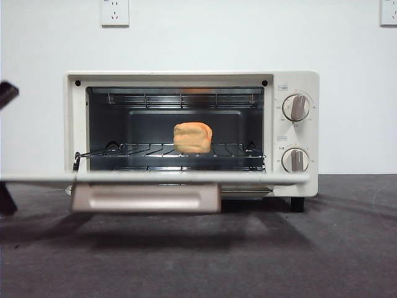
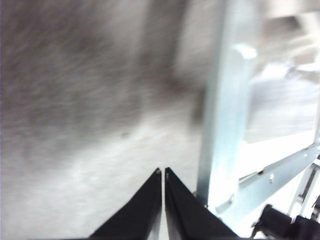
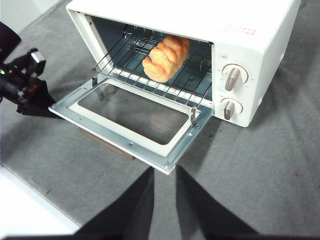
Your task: The left arm flap open the oven, the right arm pick bread and place it into oven, the left arm flap close the oven
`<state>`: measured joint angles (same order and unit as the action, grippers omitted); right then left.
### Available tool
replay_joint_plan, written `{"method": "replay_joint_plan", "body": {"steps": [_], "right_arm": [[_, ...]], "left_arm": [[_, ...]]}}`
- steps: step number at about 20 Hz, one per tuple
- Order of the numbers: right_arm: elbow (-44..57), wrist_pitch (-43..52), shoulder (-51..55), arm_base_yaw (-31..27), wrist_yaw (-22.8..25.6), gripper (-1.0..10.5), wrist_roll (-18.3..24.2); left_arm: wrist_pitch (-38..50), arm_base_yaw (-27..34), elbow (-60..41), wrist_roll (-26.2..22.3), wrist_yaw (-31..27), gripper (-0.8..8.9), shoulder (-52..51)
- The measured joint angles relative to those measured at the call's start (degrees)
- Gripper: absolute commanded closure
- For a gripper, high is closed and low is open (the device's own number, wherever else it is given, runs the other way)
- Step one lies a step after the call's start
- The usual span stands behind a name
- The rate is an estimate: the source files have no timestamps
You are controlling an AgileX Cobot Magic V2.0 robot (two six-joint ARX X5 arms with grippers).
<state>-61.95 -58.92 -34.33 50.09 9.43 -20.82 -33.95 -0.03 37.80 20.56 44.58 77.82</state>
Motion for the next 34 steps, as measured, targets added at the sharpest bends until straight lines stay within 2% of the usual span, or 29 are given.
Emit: {"method": "replay_joint_plan", "body": {"steps": [7,24,28,34], "right_arm": [[0.0,0.0,0.0,0.0,-0.2,8.8,0.0],[0.0,0.0,0.0,0.0,-0.4,8.8,0.0],[0.0,0.8,0.0,0.0,-0.4,8.8,0.0],[0.0,2.3,0.0,0.0,-0.4,8.8,0.0]], "left_arm": [[2.7,0.0,3.2,3.7,0.4,7.95,-4.8],[31.4,0.0,3.6,24.3,1.2,7.94,-5.5],[35.6,0.0,3.6,26.9,0.2,7.94,-5.5],[38.0,0.0,3.7,27.6,1.8,7.94,-5.6]]}}
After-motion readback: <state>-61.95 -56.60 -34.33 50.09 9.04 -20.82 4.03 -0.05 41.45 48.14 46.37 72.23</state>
